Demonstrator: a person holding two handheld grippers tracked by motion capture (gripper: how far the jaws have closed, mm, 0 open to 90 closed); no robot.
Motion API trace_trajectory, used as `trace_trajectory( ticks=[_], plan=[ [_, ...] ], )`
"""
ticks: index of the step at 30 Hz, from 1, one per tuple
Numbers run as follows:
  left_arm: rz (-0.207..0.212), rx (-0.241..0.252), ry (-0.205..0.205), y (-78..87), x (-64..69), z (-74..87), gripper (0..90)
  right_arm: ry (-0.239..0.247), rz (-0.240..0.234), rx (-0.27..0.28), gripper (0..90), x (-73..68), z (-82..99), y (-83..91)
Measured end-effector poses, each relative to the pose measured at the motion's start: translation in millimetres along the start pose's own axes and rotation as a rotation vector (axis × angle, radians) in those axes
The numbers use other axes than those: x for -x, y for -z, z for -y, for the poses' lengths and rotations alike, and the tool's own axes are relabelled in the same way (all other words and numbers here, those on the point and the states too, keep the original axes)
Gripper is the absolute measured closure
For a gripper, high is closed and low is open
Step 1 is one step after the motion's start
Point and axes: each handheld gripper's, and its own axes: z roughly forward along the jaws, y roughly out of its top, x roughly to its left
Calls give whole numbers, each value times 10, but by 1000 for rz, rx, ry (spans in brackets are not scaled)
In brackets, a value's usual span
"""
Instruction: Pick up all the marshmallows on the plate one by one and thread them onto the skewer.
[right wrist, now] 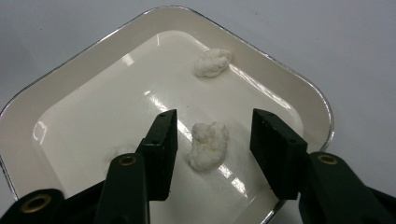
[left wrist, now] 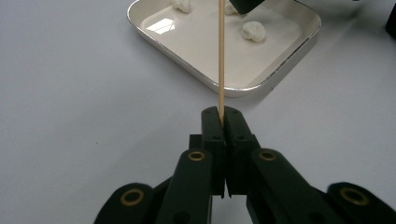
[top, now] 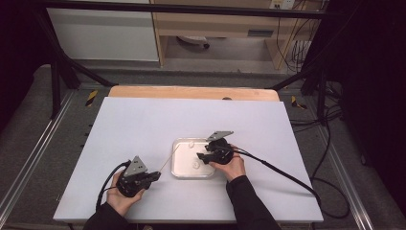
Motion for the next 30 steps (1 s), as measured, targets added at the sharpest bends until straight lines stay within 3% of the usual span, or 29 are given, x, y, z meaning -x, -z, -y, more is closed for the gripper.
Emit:
trace_trajectory(
  ticks=[13, 20, 26, 30],
  plan=[
    [-2, 4, -1, 5, 6, -1, 885, 17, 4, -3, 707, -12, 33, -20],
    [-2, 9, -2, 5, 20, -2, 885, 15, 4, -1, 749, -7, 35, -7],
    [1, 17, -5, 4, 47, -6, 885, 5, -23, 46, 768, -14, -18, 137],
    [4, 22, -8, 1, 65, -9, 885, -28, -71, 106, 772, -16, -52, 306]
  ],
)
